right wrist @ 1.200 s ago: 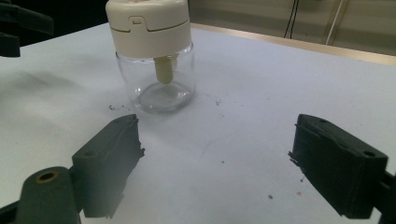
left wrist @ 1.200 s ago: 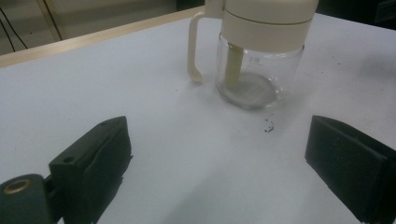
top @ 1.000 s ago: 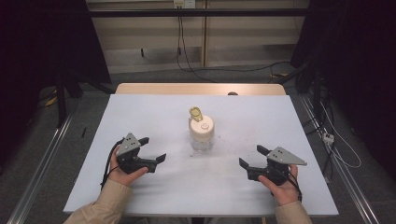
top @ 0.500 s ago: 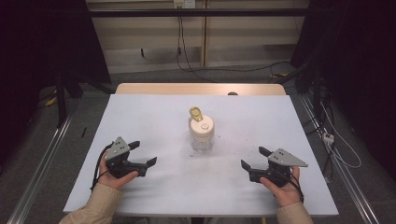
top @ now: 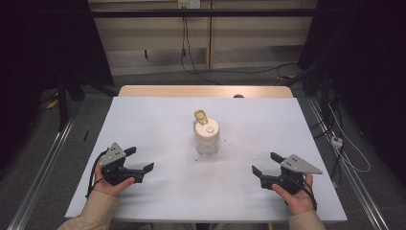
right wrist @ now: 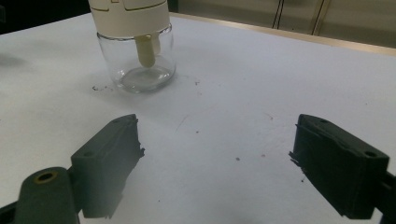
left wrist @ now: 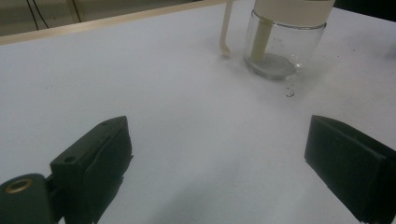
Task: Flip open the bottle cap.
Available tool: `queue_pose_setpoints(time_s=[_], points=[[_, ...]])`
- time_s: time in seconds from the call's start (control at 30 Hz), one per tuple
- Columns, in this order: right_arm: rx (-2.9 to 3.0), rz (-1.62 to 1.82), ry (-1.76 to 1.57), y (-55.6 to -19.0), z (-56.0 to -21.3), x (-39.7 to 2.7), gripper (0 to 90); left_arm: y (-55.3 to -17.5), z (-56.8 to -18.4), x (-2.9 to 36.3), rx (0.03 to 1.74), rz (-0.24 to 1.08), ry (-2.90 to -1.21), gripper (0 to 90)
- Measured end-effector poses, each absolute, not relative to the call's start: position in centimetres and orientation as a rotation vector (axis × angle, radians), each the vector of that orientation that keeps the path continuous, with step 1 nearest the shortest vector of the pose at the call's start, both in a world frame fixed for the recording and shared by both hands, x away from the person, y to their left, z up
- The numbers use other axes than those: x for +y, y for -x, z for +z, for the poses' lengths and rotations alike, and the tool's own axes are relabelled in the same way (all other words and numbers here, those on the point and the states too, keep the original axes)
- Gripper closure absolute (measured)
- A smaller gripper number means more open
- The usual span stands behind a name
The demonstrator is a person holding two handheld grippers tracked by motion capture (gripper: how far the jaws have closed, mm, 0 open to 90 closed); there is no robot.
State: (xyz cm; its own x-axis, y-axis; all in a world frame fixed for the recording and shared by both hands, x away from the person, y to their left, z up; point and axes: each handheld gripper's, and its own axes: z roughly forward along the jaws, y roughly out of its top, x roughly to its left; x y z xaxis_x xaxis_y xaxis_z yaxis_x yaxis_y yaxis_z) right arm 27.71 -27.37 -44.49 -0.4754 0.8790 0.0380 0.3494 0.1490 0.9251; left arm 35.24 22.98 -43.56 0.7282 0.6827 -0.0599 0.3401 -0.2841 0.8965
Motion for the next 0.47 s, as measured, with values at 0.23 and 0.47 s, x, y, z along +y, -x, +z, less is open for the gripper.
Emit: queue_pose_setpoints(time_s=[0.23, 0.47], points=[[1.896, 1.313, -1.178, -27.52, -44.58, -27.77, 14.6, -35.12, -43.67, 23.37, 0.806, 0.418, -1.891, 6.9], [1.91, 1.315, -1.18, -27.64, -44.6, -27.5, 14.4, -35.14, -43.75, 23.38, 0.809, 0.424, -1.904, 6.8]])
